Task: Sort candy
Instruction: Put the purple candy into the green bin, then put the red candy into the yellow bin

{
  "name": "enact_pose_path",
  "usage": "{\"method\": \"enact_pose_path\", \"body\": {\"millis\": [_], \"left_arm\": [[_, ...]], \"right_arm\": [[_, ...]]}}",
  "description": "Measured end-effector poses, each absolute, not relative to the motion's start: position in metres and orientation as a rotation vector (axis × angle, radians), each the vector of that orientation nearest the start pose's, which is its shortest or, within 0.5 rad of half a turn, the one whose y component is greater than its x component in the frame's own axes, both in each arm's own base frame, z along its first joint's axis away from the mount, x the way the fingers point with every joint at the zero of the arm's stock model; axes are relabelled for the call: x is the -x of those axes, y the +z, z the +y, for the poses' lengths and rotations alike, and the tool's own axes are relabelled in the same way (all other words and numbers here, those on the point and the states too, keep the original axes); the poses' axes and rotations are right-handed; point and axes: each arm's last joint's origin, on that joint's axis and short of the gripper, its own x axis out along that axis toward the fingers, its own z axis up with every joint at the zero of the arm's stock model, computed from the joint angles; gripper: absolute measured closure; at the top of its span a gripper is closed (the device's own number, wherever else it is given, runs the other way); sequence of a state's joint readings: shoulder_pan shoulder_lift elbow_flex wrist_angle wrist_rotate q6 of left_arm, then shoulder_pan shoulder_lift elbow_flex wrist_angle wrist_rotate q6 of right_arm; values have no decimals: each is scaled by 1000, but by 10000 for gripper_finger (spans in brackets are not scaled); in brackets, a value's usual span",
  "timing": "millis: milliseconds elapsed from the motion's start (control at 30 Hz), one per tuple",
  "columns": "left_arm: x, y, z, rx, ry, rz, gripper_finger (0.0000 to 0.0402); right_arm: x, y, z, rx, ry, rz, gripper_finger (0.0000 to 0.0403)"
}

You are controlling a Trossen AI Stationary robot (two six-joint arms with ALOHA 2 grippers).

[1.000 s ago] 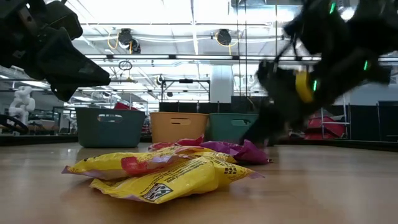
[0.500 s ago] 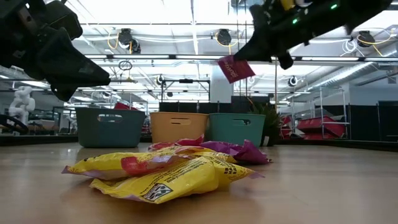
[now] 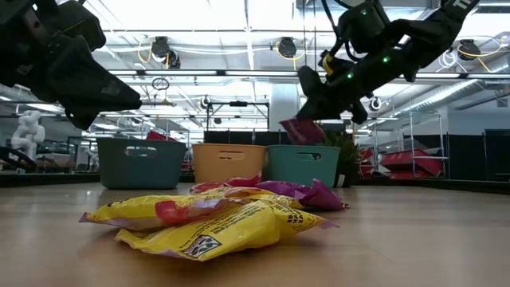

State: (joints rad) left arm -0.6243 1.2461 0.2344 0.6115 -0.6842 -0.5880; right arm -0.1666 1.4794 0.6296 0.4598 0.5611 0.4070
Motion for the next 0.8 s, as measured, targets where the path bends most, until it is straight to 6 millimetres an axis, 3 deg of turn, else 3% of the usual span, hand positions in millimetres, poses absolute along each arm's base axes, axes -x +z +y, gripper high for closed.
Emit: {"method": "enact_pose_path", "body": {"millis": [300,467,600,800], "left_arm": [[-173,142,-102,338,149,290,333],[-173,142,-102,338,148,291,333],[-173,143,-102,339,147,290,333],[-173,143,-102,340,146,288,333]], "right_arm": [[-282,189,-61,-250,-752,250,219],[-287,198,-52,-143,-625,224,154],[-289,210,-42,-133,-481,157,131],[-293,210,-12,-71,-304,169,137]]}}
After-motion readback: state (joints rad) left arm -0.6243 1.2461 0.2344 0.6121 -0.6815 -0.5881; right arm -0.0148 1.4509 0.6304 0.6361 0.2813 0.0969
